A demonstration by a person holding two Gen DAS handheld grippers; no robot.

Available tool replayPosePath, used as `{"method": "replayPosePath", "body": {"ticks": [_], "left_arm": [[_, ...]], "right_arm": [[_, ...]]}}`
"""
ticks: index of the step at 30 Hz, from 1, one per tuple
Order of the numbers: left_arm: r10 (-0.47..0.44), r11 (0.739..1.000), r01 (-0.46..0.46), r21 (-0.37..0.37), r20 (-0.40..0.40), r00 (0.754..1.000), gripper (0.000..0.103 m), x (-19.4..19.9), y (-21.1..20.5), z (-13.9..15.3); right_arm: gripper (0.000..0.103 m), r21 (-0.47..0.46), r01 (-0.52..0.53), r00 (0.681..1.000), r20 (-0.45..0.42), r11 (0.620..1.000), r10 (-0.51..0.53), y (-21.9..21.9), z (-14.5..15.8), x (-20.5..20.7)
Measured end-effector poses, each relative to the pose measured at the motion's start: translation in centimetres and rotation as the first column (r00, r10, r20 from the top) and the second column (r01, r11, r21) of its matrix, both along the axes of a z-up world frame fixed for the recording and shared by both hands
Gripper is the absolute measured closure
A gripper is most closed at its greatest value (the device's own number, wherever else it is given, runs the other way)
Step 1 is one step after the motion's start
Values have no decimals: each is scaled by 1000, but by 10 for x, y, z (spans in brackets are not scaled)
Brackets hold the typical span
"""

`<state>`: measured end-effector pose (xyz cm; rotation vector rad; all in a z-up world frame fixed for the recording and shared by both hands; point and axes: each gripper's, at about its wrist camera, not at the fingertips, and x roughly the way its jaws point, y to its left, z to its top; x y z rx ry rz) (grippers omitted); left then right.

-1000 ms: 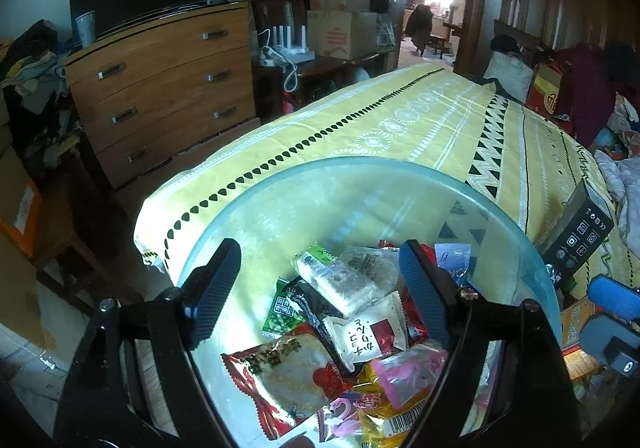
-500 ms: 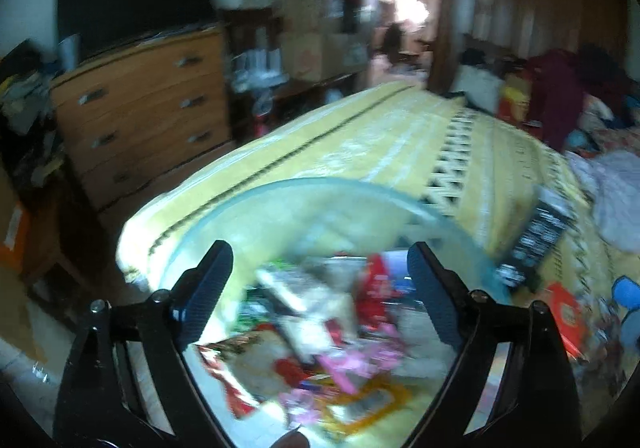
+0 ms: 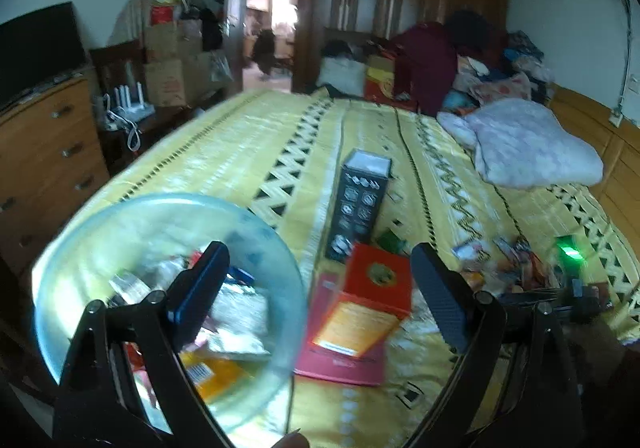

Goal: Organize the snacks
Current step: 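Grasp the white rice-cracker bag with right tool while left returns to the heap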

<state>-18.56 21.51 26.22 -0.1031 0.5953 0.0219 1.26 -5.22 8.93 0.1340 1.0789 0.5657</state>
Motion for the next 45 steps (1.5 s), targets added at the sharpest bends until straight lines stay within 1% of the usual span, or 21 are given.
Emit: {"method": "replayPosePath", "body": {"ticks": [2,4,7,10,12,15,17,19,21,25,27,29,31,35,37,38,40,42,43,44,45], "left_arm": [[-4,1000,4,-2,-26,1000,10,3,-2,-4],[-4,1000,4,-4,-38,999,10,2,-6,-6],[-14,1000,14,-7,-35,999,10,-1,-12,-6],[-25,1000,24,-9,-35,999,10,-2,-22,-8],[-32,999,32,-12,-40,999,10,0,-27,-10],[-49,999,49,-16,-47,998,10,0,-32,-14],[-61,998,60,-16,-52,997,10,-1,-36,-17],[-70,998,69,-15,-60,996,10,-1,-41,-20],[-73,997,72,-9,-58,996,10,-3,-44,-22],[-92,996,91,-12,-65,994,10,-4,-52,-27],[-115,993,114,-12,-67,991,10,-5,-60,-28],[-168,986,168,-10,-75,983,10,-9,-76,-33],[-231,973,230,-17,-89,969,10,-9,-94,-41],[-375,920,344,-187,-173,911,11,12,-128,-78],[-416,900,364,-239,-228,880,13,28,-145,-101],[-440,885,364,-291,-266,858,16,40,-153,-116],[-456,870,339,-358,-324,829,24,58,-166,-140],[-487,842,299,-449,-392,781,25,76,-183,-170],[-490,842,282,-460,-434,756,37,80,-190,-181],[-497,846,279,-455,-482,722,43,86,-203,-194],[-511,842,295,-452,-490,706,45,86,-211,-198]], "right_arm": [[36,-42,-90,996,-5,995,90,32,-14,3],[36,-81,-135,990,-44,988,132,55,-30,7],[36,-59,-83,991,-107,995,77,73,-46,22],[28,-68,7,992,-128,998,-15,89,-53,34],[21,-97,33,992,-118,995,-44,104,-59,35],[18,-174,43,993,-101,984,-62,122,-71,39],[12,-217,54,993,-87,975,-75,130,-80,40],[12,-216,65,994,-68,974,-81,124,-87,40],[24,-190,82,996,-24,978,-89,115,-83,38],[25,-76,104,994,38,992,-101,88,-56,21],[25,10,105,992,72,994,-105,71,-30,7],[25,46,111,982,147,993,-116,47,0,-13],[25,55,137,971,192,989,-145,20,19,-30],[25,66,294,936,181,953,-301,-65,26,-62],[25,78,351,921,153,933,-359,-96,21,-72],[25,88,378,912,132,921,-387,-113,16,-79],[25,88,402,905,114,911,-410,-134,6,-90],[25,99,415,902,89,905,-423,-148,-3,-99],[25,106,417,902,77,903,-426,-152,-7,-100],[25,114,421,900,69,900,-430,-157,-11,-102],[25,121,423,899,66,898,-433,-160,-12,-103]]}}
